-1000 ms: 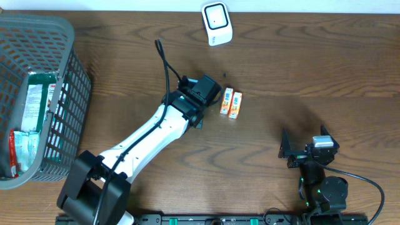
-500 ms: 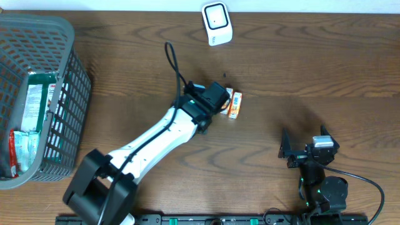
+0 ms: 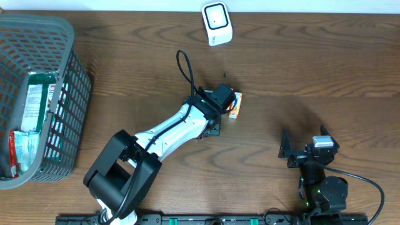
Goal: Scan the item barcode
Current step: 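Lower the green-capped jar onto the table and release it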
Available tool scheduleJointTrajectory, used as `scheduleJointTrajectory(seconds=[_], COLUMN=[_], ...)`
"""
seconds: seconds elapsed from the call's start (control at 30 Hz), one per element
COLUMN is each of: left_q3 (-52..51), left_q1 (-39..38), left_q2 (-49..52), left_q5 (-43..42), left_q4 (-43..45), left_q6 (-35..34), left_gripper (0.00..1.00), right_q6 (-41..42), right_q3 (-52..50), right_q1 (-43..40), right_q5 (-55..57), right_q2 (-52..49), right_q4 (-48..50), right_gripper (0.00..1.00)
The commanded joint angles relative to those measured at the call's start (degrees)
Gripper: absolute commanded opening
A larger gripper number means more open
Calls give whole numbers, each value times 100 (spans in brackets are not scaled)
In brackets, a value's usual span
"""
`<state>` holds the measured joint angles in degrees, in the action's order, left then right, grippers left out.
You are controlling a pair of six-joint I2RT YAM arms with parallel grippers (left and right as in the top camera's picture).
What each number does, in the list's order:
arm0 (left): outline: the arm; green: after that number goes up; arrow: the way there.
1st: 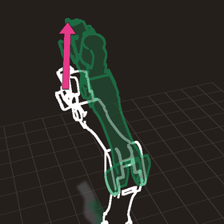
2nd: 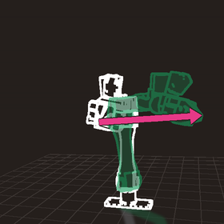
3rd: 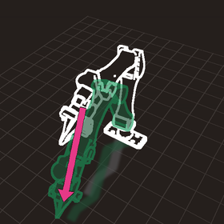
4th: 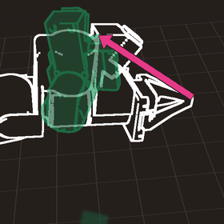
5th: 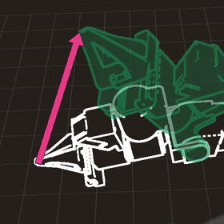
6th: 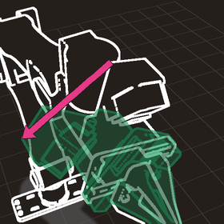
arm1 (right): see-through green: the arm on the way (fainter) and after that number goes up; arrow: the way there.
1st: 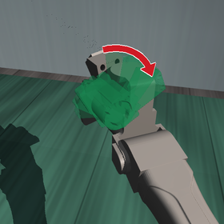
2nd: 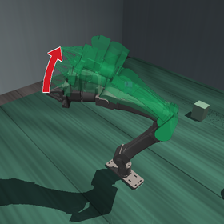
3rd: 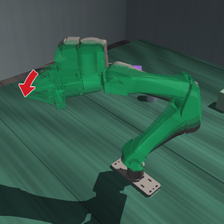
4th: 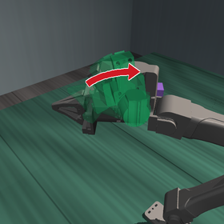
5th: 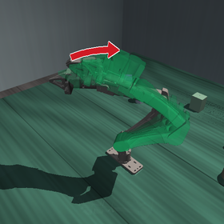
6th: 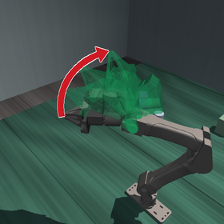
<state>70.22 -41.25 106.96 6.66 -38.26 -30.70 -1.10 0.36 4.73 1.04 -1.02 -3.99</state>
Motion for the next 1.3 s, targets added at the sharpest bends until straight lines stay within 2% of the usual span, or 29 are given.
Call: scheduleJointTrajectory(seconds=[0.0,0.2,0.57,0.83,0.9,1.07,1.17,1.27], left_q3=[175,179,295,527,1460,3386,4277,4658], left_q1=[31,31,258,988,1423,2059,2656,3613], left_q2=[-9,-13,-629,-1447,-1646,-1604,-1604,-1609], left_q5=[-26,-26,2,7,-175,-129,173,417], left_q4=[-22,-22,-24,-391,-1405,-3021,-3488,-3512], left_q6=[-90,-87,68,372,931,1593,1679,1674], left_gripper=[79,88,91,91,91,91,91,91], right_q6=[-68,-68,-68,-68,-68,-68,-68,-68], right_q3=[-4,-4,-4,-4,-4,-4,-4,-4], right_q1=[42,42,42,42,42,42,42,42], right_q5=[-4,-4,-4,-4,-4,-4,-4,-4], right_q2=[15,15,15,15,15,15,15,15], right_q4=[-20,-20,-20,-20,-17,-17,-17,-17], right_gripper=[99,99,99,99,99,99,99,99])
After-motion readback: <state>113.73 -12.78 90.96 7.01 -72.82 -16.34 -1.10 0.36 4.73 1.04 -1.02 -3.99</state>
